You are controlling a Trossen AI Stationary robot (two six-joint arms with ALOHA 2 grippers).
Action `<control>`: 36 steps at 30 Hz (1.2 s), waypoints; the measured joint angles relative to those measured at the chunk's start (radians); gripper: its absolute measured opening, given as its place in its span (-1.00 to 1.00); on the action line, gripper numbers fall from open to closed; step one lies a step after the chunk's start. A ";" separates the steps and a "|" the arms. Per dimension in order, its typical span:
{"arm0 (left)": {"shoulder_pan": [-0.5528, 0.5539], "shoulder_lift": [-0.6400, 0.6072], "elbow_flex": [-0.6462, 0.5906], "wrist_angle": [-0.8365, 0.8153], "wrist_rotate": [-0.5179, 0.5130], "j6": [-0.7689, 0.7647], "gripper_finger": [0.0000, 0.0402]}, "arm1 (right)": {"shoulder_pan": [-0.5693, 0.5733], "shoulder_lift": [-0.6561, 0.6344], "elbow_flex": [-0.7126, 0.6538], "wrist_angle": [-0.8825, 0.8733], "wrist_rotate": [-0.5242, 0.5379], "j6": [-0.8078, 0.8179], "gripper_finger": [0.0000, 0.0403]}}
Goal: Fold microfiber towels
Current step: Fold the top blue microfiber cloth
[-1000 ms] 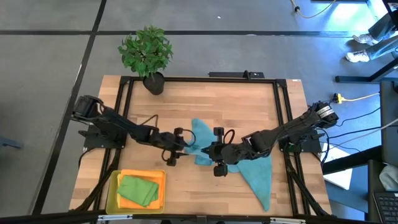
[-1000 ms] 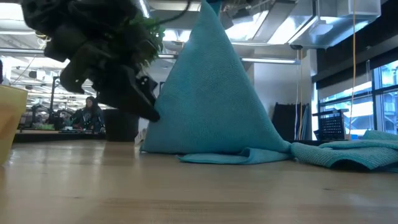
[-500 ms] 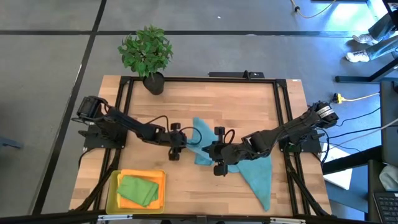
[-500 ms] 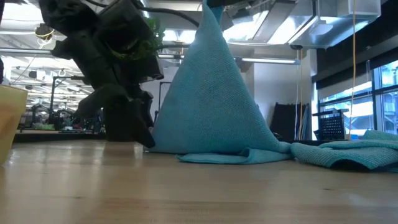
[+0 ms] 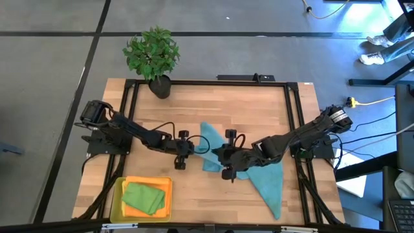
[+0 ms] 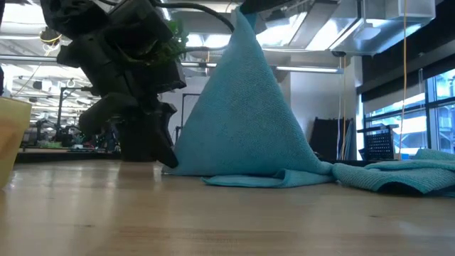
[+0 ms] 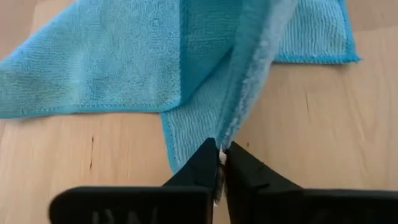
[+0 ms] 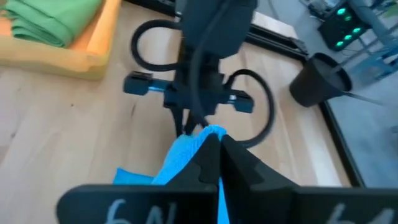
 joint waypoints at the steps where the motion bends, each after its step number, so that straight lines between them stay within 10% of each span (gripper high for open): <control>1: 0.000 0.000 0.000 0.004 -0.004 0.002 -0.96 | 0.000 -0.006 0.000 -0.004 0.012 -0.001 -0.98; 24: 0.012 -0.519 0.343 -0.726 -0.545 0.096 -1.00 | -0.149 -0.194 0.010 -0.036 0.181 -0.075 -0.98; 36: 0.120 -0.685 0.514 -0.740 -0.600 0.322 -1.00 | -0.273 -0.195 0.189 -0.056 0.177 -0.208 -0.98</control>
